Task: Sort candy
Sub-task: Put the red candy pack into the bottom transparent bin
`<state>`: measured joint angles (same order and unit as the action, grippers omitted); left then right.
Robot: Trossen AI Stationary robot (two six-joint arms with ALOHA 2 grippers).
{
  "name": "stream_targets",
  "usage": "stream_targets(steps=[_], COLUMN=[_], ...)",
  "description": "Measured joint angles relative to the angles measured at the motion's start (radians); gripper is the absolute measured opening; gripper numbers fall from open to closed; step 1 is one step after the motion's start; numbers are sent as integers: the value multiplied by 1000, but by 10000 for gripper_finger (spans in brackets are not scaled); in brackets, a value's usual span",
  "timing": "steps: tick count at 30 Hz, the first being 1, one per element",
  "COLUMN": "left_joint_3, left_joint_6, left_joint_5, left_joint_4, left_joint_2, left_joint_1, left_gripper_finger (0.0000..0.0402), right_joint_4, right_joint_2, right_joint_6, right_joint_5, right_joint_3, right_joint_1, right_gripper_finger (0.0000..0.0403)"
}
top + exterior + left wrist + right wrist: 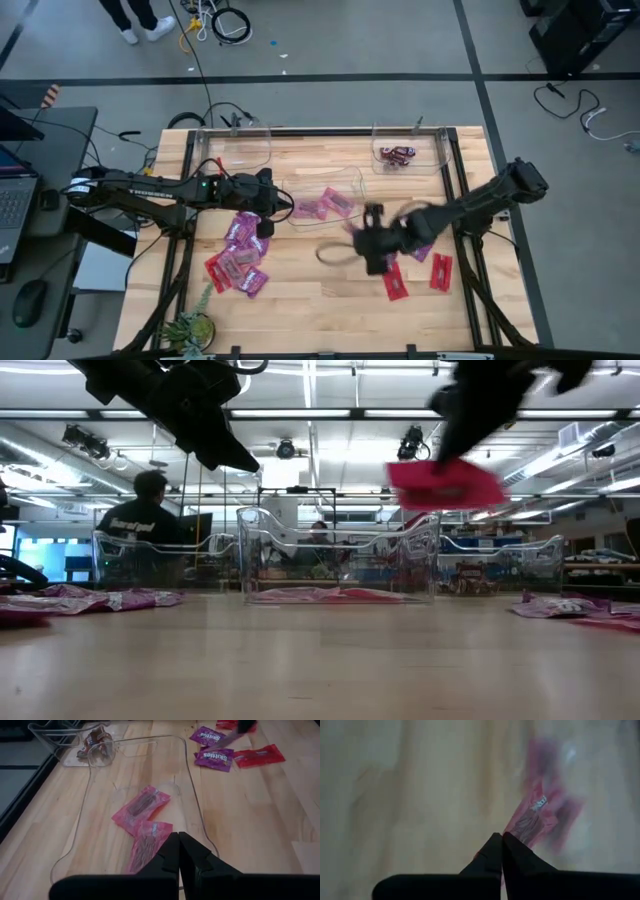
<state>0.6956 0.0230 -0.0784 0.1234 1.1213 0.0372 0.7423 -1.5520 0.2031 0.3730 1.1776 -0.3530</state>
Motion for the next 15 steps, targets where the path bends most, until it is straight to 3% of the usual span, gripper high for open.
stream_targets(steps=[8,15], left_joint_3=[0,0], left_joint_6=[2,2], left_joint_5=[0,0], left_joint_4=[-3,-10], left_joint_2=[0,0], left_joint_1=[0,0], left_gripper_finger=[1,1], right_joint_4=[-258,-392], right_joint_2=[0,-1], right_joint_6=[-403,-461], right_joint_5=[-3,-156], right_joint_3=[1,-59], right_joint_1=[248,395], right_gripper_finger=[0,0])
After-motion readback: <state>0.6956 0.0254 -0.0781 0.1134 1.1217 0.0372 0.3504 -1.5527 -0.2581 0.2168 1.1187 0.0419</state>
